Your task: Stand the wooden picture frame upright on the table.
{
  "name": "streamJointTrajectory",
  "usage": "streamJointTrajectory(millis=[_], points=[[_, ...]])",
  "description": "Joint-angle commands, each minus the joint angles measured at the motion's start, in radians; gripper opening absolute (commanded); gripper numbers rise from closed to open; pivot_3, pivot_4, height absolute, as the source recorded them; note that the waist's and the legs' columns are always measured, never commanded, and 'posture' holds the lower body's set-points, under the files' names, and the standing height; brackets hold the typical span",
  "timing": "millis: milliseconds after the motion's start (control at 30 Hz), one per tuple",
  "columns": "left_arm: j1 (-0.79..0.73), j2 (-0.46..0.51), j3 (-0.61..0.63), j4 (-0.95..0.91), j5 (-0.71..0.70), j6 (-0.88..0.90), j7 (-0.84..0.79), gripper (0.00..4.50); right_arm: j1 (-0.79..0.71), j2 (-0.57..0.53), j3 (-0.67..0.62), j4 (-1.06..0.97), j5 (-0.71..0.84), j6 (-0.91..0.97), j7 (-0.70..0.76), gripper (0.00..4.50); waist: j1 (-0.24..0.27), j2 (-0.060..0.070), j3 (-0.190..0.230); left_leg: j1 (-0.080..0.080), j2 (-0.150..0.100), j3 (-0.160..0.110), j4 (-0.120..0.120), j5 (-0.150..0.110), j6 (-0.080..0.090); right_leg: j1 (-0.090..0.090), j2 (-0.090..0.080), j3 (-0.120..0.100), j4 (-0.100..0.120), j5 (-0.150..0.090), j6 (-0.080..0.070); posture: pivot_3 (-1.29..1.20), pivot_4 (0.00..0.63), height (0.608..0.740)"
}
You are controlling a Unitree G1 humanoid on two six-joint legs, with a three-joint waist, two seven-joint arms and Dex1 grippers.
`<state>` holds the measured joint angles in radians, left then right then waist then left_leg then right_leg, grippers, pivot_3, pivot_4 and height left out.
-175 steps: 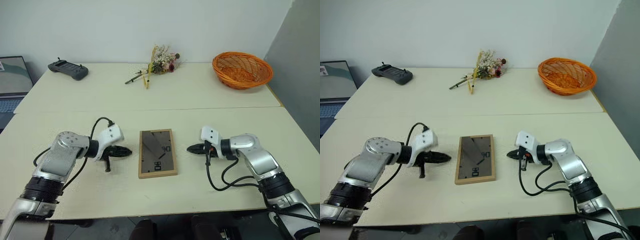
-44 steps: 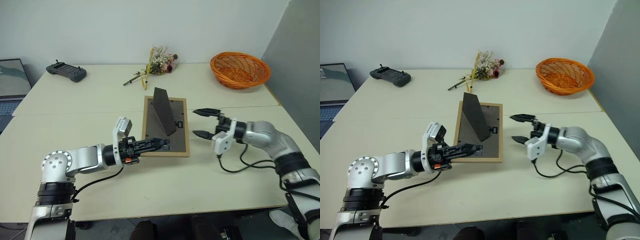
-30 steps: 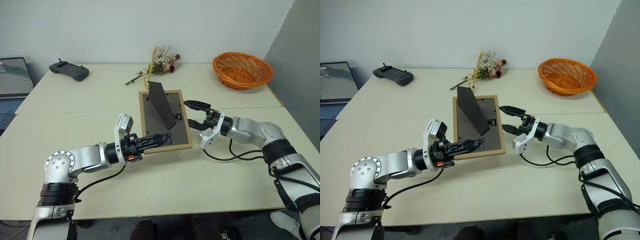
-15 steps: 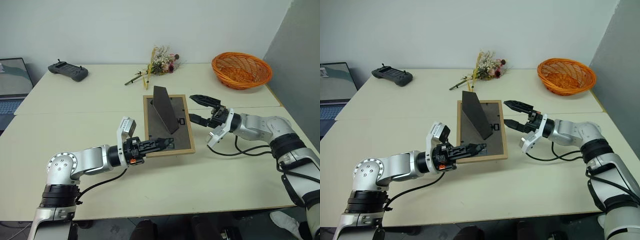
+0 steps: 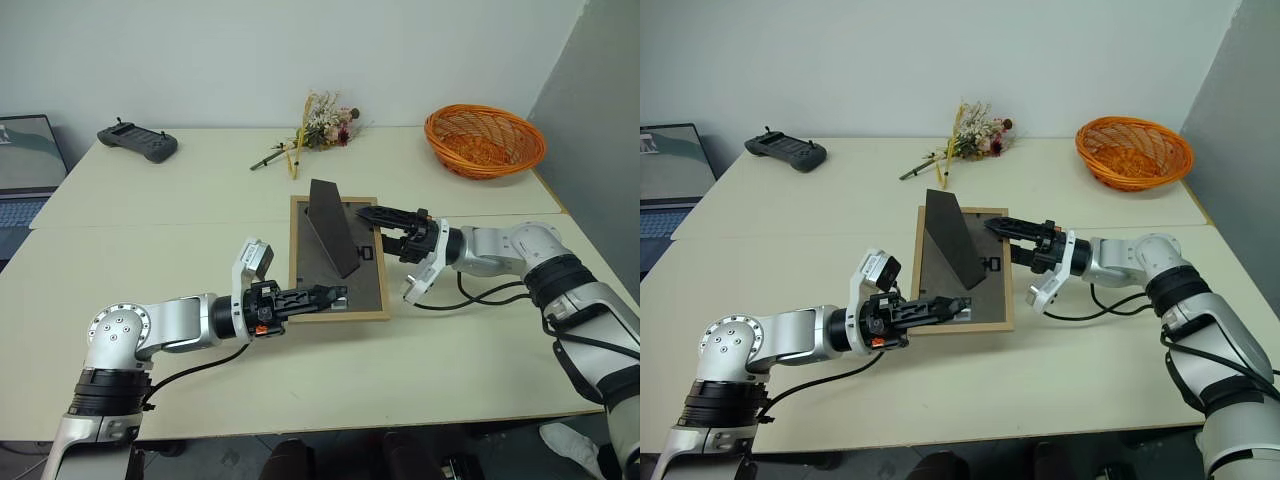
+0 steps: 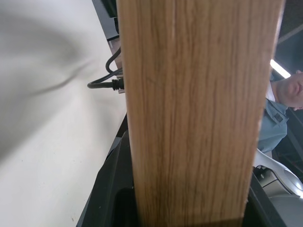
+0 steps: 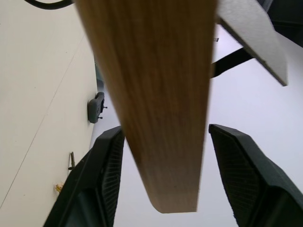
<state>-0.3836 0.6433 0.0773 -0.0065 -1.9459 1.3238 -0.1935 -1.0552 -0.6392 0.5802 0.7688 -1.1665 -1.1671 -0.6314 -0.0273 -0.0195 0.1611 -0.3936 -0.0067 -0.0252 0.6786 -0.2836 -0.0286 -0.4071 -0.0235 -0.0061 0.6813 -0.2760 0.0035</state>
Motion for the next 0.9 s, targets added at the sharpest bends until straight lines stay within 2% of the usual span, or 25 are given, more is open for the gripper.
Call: streamJointTrajectory(millis=[33, 100, 133, 200, 267, 400, 500, 533, 567, 600, 667, 733, 767, 800, 900], points=[[-0.002, 0.009, 0.003, -0.050, -0.026, -0.011, -0.027, 1.21, -0.016, -0.015, 0.001, -0.030, 0.018, -0.017, -0.013, 1.92, 0.000, 0.000, 0.000, 0.000, 0.000, 0.000, 0.000, 0.000, 0.000, 0.000, 0.000, 0.000, 0.000, 0.000, 0.000, 0.00, 0.150, 0.740], [-0.003, 0.013, -0.003, -0.055, -0.026, -0.010, -0.034, 1.21, -0.011, -0.020, 0.000, -0.042, 0.019, -0.023, -0.015, 1.47, 0.000, 0.000, 0.000, 0.000, 0.000, 0.000, 0.000, 0.000, 0.000, 0.000, 0.000, 0.000, 0.000, 0.000, 0.000, 0.00, 0.150, 0.740], [-0.002, 0.014, -0.004, -0.056, -0.026, -0.010, -0.037, 1.21, -0.009, -0.022, 0.000, -0.049, 0.020, -0.025, -0.016, 1.40, 0.000, 0.000, 0.000, 0.000, 0.000, 0.000, 0.000, 0.000, 0.000, 0.000, 0.000, 0.000, 0.000, 0.000, 0.000, 0.00, 0.150, 0.740], [0.000, 0.018, -0.006, -0.059, -0.026, -0.011, -0.039, 1.89, -0.006, -0.028, -0.001, -0.055, 0.027, -0.030, -0.013, 1.39, 0.000, 0.000, 0.000, 0.000, 0.000, 0.000, 0.000, 0.000, 0.000, 0.000, 0.000, 0.000, 0.000, 0.000, 0.000, 0.00, 0.150, 0.740], [0.006, 0.026, -0.006, -0.067, -0.026, -0.020, -0.032, 2.28, -0.005, -0.031, -0.004, -0.047, 0.040, -0.040, -0.004, 1.30, 0.000, 0.000, 0.000, 0.000, 0.000, 0.000, 0.000, 0.000, 0.000, 0.000, 0.000, 0.000, 0.000, 0.000, 0.000, 0.00, 0.150, 0.740], [0.038, 0.115, 0.047, -0.030, -0.026, -0.041, -0.015, 3.12, 0.003, -0.047, -0.016, 0.001, 0.116, -0.099, 0.057, 1.30, -0.002, 0.000, 0.000, 0.000, 0.000, 0.000, 0.000, 0.000, 0.000, 0.000, 0.000, 0.000, 0.000, 0.000, 0.000, 0.00, 0.150, 0.740], [0.031, 0.180, 0.108, 0.029, 0.036, -0.084, -0.023, 3.72, -0.002, -0.019, 0.008, 0.146, 0.294, -0.179, 0.257, 1.30, -0.003, 0.000, 0.000, 0.000, 0.000, 0.000, 0.000, 0.000, 0.000, 0.000, 0.000, 0.000, 0.000, 0.000, 0.000, 0.00, 0.150, 0.740], [0.023, 0.197, 0.137, 0.047, 0.068, -0.108, -0.029, 4.04, 0.003, 0.002, 0.018, 0.210, 0.410, -0.193, 0.375, 1.30, -0.003, 0.000, 0.000, 0.000, 0.000, 0.000, 0.000, 0.000, 0.000, 0.000, 0.000, 0.000, 0.000, 0.000, 0.000, 0.00, 0.150, 0.740], [0.014, 0.210, 0.165, 0.054, 0.098, -0.132, -0.033, 4.17, 0.018, 0.026, 0.025, 0.253, 0.552, -0.184, 0.513, 1.30, -0.004, 0.000, 0.000, 0.001, 0.000, 0.000, 0.000, 0.000, 0.001, 0.000, 0.000, 0.000, 0.000, 0.000, 0.000, 0.00, 0.150, 0.740], [0.007, 0.220, 0.187, 0.046, 0.125, -0.153, -0.032, 4.38, 0.052, 0.037, 0.044, 0.231, 0.737, -0.129, 0.688, 1.30, -0.005, -0.001, 0.000, 0.001, 0.001, 0.000, 0.000, 0.000, 0.001, 0.001, 0.000, 0.000, -0.001, 0.000, 0.000, 0.00, 0.150, 0.740], [-0.005, 0.224, 0.229, -0.038, 0.189, -0.208, -0.020, 4.50, 0.164, 0.066, 0.005, 0.015, 1.202, 0.225, 1.142, 1.30, -0.005, -0.002, 0.001, 0.001, 0.002, 0.000, 0.000, 0.000, 0.001, 0.002, 0.000, -0.001, -0.001, 0.000, 0.000, 0.00, 0.150, 0.740], [0.000, 0.231, 0.234, -0.161, 0.298, -0.250, -0.018, 4.50, 0.221, 0.089, -0.055, -0.158, 1.479, 0.556, 1.424, 1.29, -0.004, -0.002, 0.001, 0.000, 0.003, -0.001, 0.001, -0.001, 0.001, 0.003, 0.000, -0.002, -0.003, 0.000, 0.000, 0.00, 0.150, 0.740], [0.008, 0.236, 0.220, -0.219, 0.366, -0.268, -0.018, 4.50, 0.231, 0.097, -0.086, -0.213, 1.554, 0.692, 1.488, 1.29, -0.004, -0.001, 0.001, -0.001, 0.003, -0.002, 0.001, -0.001, 0.002, 0.002, -0.001, -0.003, -0.003, 0.000, 0.000, 0.00, 0.150, 0.740], [0.026, 0.253, 0.181, -0.295, 0.491, -0.308, -0.031, 4.50, 0.231, 0.113, -0.119, -0.260, 1.640, 0.878, 1.532, 1.29, -0.002, 0.000, 0.002, -0.002, 0.003, -0.002, 0.001, -0.003, 0.005, 0.002, -0.002, -0.003, -0.003, 0.000, 0.000, 0.00, 0.150, 0.740], [0.086, 0.305, 0.047, -0.471, 0.827, -0.434, -0.091, 4.50, 0.200, 0.182, -0.206, -0.277, 1.765, 1.218, 1.580, 1.29, 0.000, 0.001, 0.002, -0.001, 0.002, -0.002, -0.001, -0.004, 0.008, 0.001, -0.003, -0.003, -0.002, 0.000, 0.000, 0.00, 0.150, 0.740]])
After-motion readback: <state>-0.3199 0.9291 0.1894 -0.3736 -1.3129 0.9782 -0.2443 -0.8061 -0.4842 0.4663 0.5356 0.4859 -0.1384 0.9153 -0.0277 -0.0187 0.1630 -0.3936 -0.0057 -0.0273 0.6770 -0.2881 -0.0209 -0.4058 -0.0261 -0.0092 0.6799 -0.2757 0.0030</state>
